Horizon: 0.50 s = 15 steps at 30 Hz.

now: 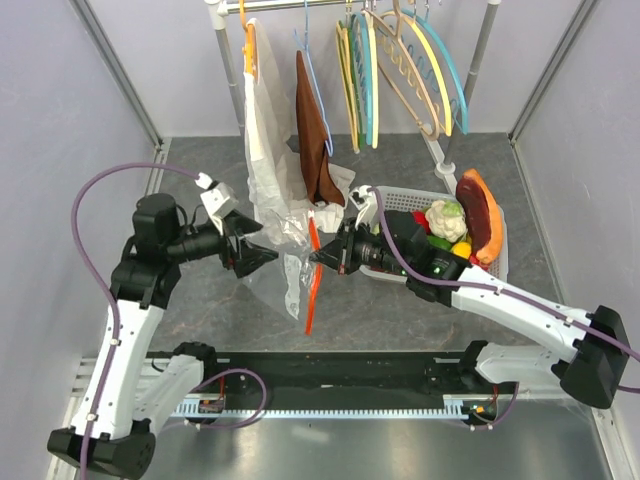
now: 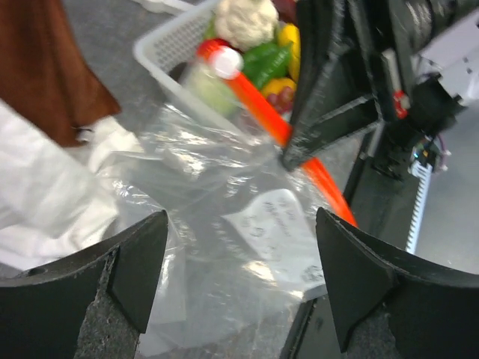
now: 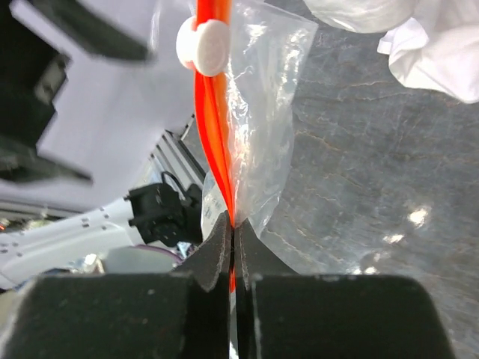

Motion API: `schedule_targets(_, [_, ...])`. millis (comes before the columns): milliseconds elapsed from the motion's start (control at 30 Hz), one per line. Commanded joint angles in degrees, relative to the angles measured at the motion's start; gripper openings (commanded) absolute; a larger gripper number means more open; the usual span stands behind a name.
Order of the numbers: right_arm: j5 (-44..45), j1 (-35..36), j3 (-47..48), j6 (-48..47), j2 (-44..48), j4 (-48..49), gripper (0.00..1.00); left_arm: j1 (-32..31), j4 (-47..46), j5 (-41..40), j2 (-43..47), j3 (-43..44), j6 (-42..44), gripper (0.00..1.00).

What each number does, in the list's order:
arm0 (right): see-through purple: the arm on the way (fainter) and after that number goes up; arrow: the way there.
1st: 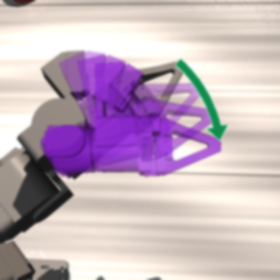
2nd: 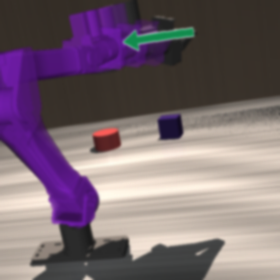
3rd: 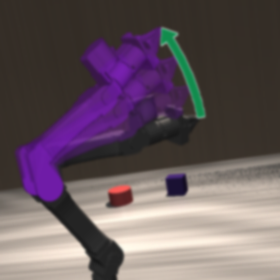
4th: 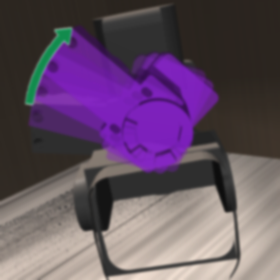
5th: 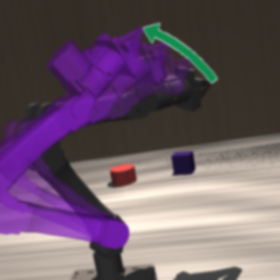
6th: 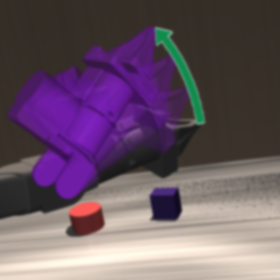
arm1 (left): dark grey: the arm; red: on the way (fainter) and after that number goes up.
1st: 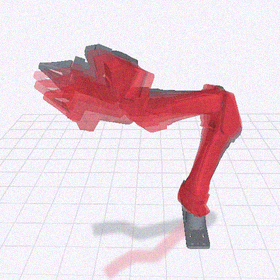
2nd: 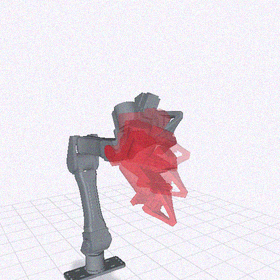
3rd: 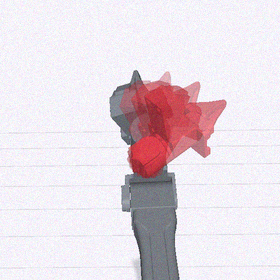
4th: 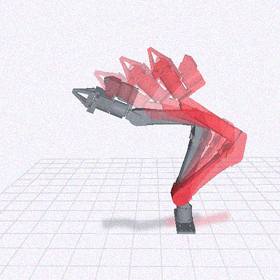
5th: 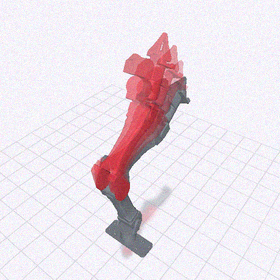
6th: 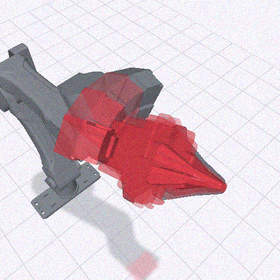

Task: Place the food in the zip-top bag and seal the zipper
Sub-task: Open the zipper of the food storage bag at the center of the board.

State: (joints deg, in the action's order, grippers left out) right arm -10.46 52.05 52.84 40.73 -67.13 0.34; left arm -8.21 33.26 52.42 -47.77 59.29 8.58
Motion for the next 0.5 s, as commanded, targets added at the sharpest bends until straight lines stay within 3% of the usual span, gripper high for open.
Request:
schedule_targets(0, [1.31, -0.81, 3.76, 9.27, -1.77, 3.52, 0.00, -8.99, 2.25, -3.72, -0.22, -3.56, -4.69, 0.85])
schedule_targets(100, [1.41, -0.90, 4.99, 9.37, -2.74, 3.70, 0.00, -17.09, 1.12, -10.14, -1.62, -4.62, -8.04, 0.83])
schedule_targets(267, [1.85, -0.99, 4.38, 7.96, -2.48, 3.27, 0.00, -17.55, -3.80, -15.94, -4.26, -6.37, -18.06, 0.82])
schedule_targets(367, [1.67, -0.99, 3.85, 7.26, -1.86, 3.53, 0.00, -17.54, -8.36, -18.23, -3.39, -8.04, -20.70, 0.75])
schedule_targets(467, [1.84, -0.99, 3.68, 6.82, -1.86, 3.62, 0.00, -17.81, -9.61, -13.24, -4.52, -8.05, -21.76, 0.72])
